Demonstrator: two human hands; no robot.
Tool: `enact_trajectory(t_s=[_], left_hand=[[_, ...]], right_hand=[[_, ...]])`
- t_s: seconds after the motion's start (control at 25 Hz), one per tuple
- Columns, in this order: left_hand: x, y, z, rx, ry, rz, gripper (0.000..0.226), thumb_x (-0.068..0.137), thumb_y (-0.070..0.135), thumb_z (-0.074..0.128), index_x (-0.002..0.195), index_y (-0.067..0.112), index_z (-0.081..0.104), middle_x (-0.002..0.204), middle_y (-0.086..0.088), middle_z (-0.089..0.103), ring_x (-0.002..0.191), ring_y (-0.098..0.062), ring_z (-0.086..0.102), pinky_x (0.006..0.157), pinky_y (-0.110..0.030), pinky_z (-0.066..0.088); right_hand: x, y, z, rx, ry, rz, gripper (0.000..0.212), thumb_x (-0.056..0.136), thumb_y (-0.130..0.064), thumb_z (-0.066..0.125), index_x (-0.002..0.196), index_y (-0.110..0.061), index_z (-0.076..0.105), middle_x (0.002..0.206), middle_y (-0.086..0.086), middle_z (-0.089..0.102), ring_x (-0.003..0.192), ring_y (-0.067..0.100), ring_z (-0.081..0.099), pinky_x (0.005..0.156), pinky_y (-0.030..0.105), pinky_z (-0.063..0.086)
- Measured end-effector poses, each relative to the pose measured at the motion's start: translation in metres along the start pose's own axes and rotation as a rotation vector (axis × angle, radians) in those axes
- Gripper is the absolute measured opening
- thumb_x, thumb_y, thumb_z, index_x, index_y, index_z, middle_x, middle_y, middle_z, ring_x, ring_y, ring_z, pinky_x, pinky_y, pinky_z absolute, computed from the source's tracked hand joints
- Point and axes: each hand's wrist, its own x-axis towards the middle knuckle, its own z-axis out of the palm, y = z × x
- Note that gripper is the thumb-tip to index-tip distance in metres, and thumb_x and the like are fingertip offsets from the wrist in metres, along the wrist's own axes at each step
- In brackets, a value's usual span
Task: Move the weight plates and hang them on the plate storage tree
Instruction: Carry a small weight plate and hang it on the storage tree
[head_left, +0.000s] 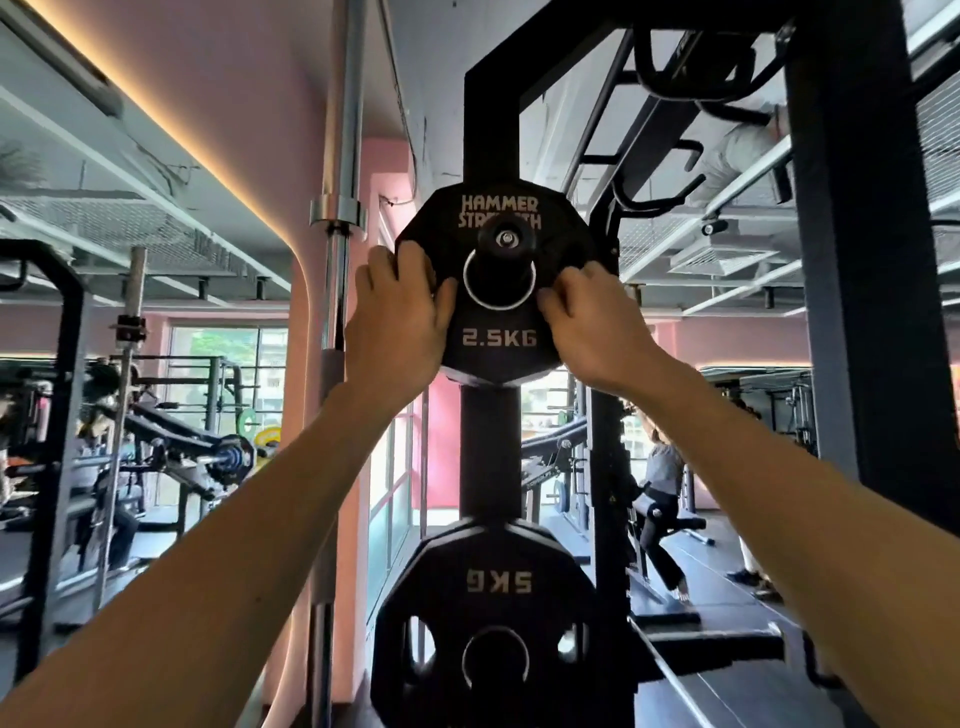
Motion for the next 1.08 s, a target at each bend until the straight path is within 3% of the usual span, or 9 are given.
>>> enact_trajectory(t_s=[0.16,0.24,0.4,0.56,0.76,0.92,1.08], left_hand=[[-0.079,-0.013,-0.014,-0.138,-0.215,-0.058,0.023,0.1,0.035,0.049,0.095,0.013,0.044,0.091,-0.006,0.048,0.079,-0.022,0.047,0.066,-0.032,0.032],[-0.13,-0.02,-0.016,-0.145,-0.366,-0.13,0.023,0.1,0.037,0.048,0.091,0.016,0.043,0.083,0.0,0.047,0.07,-0.015,0.046,0.062,-0.029,0.03],[-0.216,-0.026,-0.015,-0.187,-0.574,-0.298,0.024,0.1,0.036,0.049,0.088,0.017,0.043,0.072,0.006,0.048,0.069,-0.014,0.048,0.067,-0.03,0.032],[-0.271,-0.036,0.002,-0.177,-0.698,-0.358,0.024,0.101,0.035,0.047,0.09,0.014,0.043,0.077,-0.001,0.056,0.075,-0.026,0.056,0.066,-0.033,0.033],[-0.292,-0.044,0.028,-0.187,-0.709,-0.351,0.016,0.103,0.022,0.043,0.09,0.014,0.04,0.08,-0.006,0.057,0.079,-0.034,0.059,0.066,-0.038,0.039],[-0.289,-0.054,0.052,-0.14,-0.679,-0.369,0.016,0.101,0.018,0.046,0.088,0.012,0.039,0.079,-0.007,0.056,0.073,-0.032,0.056,0.065,-0.041,0.041],[-0.287,-0.058,0.061,-0.084,-0.653,-0.353,0.016,0.101,0.017,0.047,0.089,0.014,0.037,0.076,-0.003,0.052,0.069,-0.023,0.047,0.064,-0.035,0.033]], right_hand=[[-0.087,0.0,0.006,0.219,-0.168,0.154,0.032,0.101,-0.041,0.04,0.083,-0.016,0.047,0.08,0.003,0.052,0.075,0.023,0.051,0.071,0.039,0.041],[-0.137,0.002,0.018,0.237,-0.302,0.26,0.033,0.1,-0.044,0.042,0.078,-0.02,0.044,0.073,-0.002,0.05,0.074,0.022,0.051,0.073,0.039,0.042],[-0.216,0.008,0.045,0.189,-0.512,0.4,0.032,0.101,-0.043,0.043,0.096,-0.013,0.051,0.085,0.004,0.056,0.088,0.028,0.056,0.079,0.039,0.044],[-0.257,0.017,0.071,0.233,-0.594,0.508,0.031,0.101,-0.041,0.044,0.095,-0.011,0.051,0.084,0.007,0.059,0.086,0.032,0.06,0.076,0.039,0.046],[-0.265,0.033,0.104,0.278,-0.607,0.575,0.025,0.102,-0.034,0.045,0.089,-0.012,0.05,0.077,0.007,0.059,0.078,0.033,0.063,0.077,0.044,0.053],[-0.262,0.048,0.134,0.324,-0.593,0.613,0.022,0.1,-0.032,0.046,0.082,-0.02,0.044,0.078,0.011,0.056,0.073,0.034,0.059,0.075,0.055,0.055],[-0.258,0.058,0.142,0.296,-0.557,0.616,0.025,0.099,-0.031,0.05,0.08,-0.015,0.051,0.072,0.013,0.062,0.066,0.034,0.064,0.07,0.048,0.056]])
